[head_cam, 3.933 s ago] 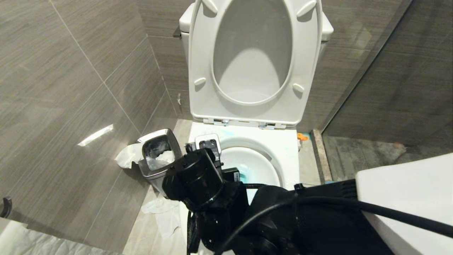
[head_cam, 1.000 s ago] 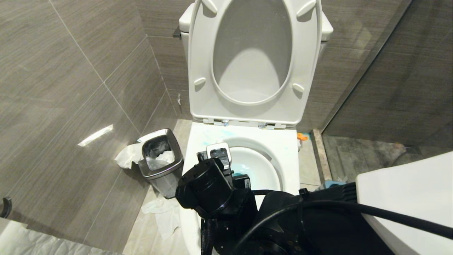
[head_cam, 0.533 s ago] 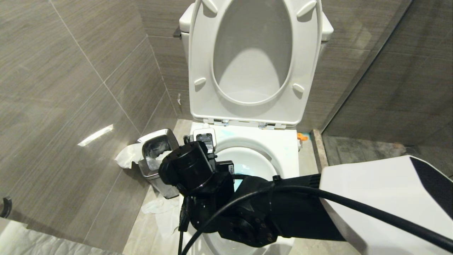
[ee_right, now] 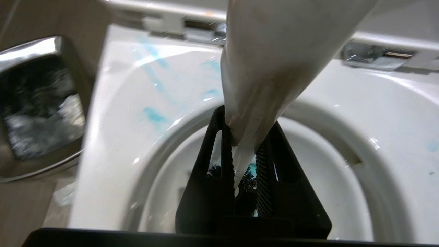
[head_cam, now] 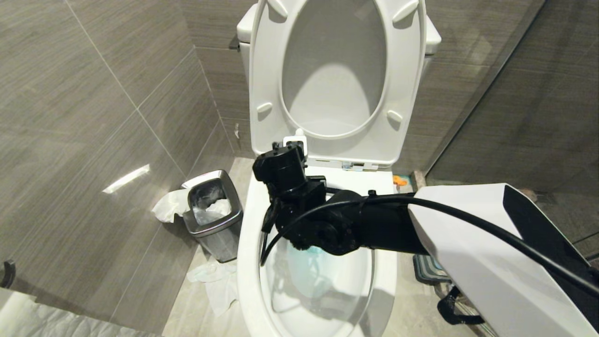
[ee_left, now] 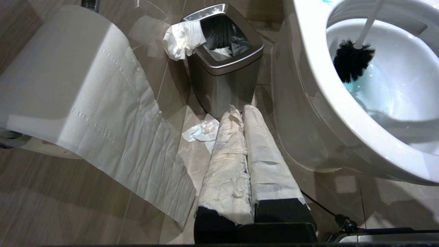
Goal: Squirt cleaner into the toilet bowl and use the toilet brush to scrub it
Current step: Scrub the toilet bowl
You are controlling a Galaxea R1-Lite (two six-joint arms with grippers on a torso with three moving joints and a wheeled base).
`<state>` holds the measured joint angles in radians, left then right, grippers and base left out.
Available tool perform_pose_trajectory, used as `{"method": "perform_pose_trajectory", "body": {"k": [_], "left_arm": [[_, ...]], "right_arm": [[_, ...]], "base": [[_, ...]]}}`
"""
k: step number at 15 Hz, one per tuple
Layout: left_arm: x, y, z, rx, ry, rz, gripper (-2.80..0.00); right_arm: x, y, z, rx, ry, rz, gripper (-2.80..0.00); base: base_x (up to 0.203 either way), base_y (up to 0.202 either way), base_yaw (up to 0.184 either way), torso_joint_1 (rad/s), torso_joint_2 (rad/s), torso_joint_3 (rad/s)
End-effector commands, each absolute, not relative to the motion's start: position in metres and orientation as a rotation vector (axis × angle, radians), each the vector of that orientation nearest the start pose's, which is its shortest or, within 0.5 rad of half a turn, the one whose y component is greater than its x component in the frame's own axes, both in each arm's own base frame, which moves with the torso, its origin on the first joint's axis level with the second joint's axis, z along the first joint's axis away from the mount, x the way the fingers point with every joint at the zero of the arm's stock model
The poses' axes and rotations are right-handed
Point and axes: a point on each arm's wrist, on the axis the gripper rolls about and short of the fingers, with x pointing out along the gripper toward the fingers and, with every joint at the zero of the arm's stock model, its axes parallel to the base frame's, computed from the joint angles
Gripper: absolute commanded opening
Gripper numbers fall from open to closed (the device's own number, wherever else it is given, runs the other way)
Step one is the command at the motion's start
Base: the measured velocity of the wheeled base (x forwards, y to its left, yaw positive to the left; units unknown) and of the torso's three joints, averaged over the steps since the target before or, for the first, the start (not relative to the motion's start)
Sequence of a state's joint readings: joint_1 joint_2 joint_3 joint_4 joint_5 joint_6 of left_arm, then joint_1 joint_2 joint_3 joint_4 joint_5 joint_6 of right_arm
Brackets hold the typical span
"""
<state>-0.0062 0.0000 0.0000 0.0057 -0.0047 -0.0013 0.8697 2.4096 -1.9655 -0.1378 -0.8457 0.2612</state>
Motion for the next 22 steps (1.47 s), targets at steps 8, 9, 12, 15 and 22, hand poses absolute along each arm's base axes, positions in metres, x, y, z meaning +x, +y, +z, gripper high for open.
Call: {"method": "perform_pose_trajectory", "body": {"k": [8,9,12,15,22], "left_arm": [[-0.023,0.0,0.074,-0.002,0.009,-0.011,-2.8],[-0.023,0.0,0.074,-0.002,0.009,-0.011,-2.8],[-0.023,0.0,0.074,-0.002,0.009,-0.011,-2.8],[-0.023,0.0,0.074,-0.002,0.009,-0.011,-2.8],[-0.023,0.0,0.074,-0.002,0.011,-0.011,-2.8]], "right_arm": [[0.346,0.315,0.201,0.021,0.196,-0.093,-2.8],[0.339,0.308,0.198,-0.004,0.222,-0.089,-2.8],[0.313,0.285,0.177,-0.071,0.313,-0.064,-2.8],[0.276,0.283,0.16,-0.091,0.335,0.006,-2.8],[0.22,0.345,0.138,-0.063,0.324,0.184,-2.8]], "base": [[0.0,0.0,0.0,0.0,0.0,0.0],[0.0,0.0,0.0,0.0,0.0,0.0],[0.0,0.0,0.0,0.0,0.0,0.0],[0.0,0.0,0.0,0.0,0.0,0.0],[0.0,0.0,0.0,0.0,0.0,0.0]]}}
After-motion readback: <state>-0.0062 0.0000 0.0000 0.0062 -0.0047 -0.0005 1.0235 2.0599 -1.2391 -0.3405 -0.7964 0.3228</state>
